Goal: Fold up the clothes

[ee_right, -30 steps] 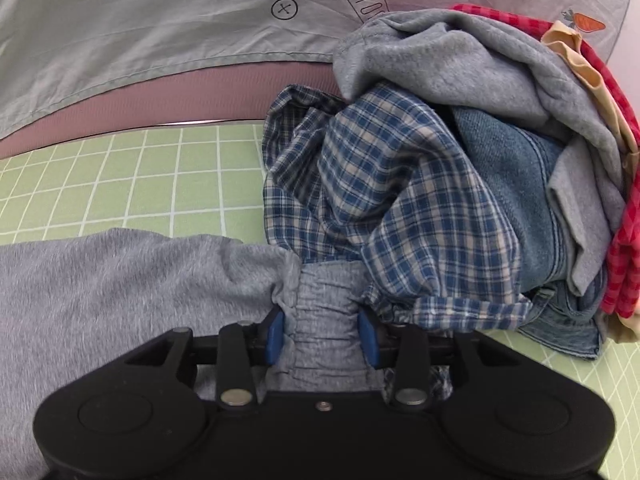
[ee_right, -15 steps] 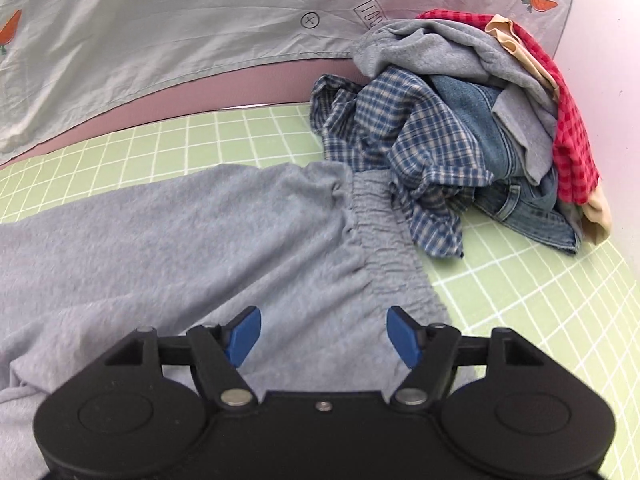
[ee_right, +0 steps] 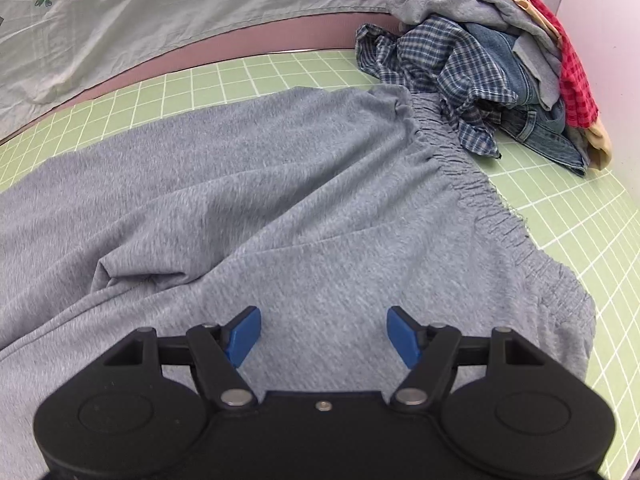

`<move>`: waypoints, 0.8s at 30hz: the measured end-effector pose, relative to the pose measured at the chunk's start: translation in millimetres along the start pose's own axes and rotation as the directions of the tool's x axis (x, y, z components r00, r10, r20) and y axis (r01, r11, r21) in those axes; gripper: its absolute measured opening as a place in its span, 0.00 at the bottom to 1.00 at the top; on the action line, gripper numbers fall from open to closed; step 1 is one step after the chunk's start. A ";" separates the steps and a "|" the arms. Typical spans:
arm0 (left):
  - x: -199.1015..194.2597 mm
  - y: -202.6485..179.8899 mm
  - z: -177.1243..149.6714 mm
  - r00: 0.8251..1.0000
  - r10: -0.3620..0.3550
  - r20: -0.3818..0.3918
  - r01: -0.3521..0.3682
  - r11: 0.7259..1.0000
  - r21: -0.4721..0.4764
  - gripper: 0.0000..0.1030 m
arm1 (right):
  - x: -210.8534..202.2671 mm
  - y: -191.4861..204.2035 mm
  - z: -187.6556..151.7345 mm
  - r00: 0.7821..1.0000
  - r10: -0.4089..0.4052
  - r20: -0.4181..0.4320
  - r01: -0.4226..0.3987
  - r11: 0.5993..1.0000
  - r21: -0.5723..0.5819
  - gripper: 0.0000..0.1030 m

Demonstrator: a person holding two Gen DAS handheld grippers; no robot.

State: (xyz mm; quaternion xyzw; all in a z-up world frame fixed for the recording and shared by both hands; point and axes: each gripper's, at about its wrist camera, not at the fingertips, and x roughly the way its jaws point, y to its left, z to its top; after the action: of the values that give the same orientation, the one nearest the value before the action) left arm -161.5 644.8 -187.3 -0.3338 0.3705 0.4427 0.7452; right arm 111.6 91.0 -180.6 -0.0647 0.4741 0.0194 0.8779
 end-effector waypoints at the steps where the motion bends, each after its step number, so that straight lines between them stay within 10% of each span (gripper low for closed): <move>1: -0.7 -0.4 5.6 1.000 -0.001 0.011 0.000 1.000 0.019 0.16 | -1.4 3.1 1.2 1.000 -0.004 0.003 0.004 1.000 -0.008 0.68; 2: -1.4 -0.8 11.2 1.000 -0.001 0.022 0.000 0.999 0.039 0.00 | -2.8 7.0 2.9 1.000 -0.011 0.010 0.012 1.000 -0.024 0.68; 15: -23.3 4.6 102.2 0.968 0.053 0.245 -0.089 0.986 0.139 0.08 | -11.5 19.4 10.1 0.994 -0.094 0.063 0.101 0.987 -0.123 0.68; 19: -25.9 -2.8 80.7 0.963 0.112 0.247 -0.148 0.980 0.132 0.67 | -8.9 21.4 5.7 0.995 -0.089 0.052 0.095 0.987 -0.129 0.68; 24: -24.3 -14.6 20.9 0.981 0.088 0.171 -0.126 0.965 0.230 0.69 | -8.6 25.1 4.3 0.996 -0.075 0.050 0.081 0.986 -0.145 0.68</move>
State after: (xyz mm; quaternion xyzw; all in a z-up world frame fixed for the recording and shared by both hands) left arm -151.0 646.4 -153.7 -0.1842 0.3779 0.4597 0.7823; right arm 108.1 116.7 -173.5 -0.1470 0.4487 0.0213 0.8812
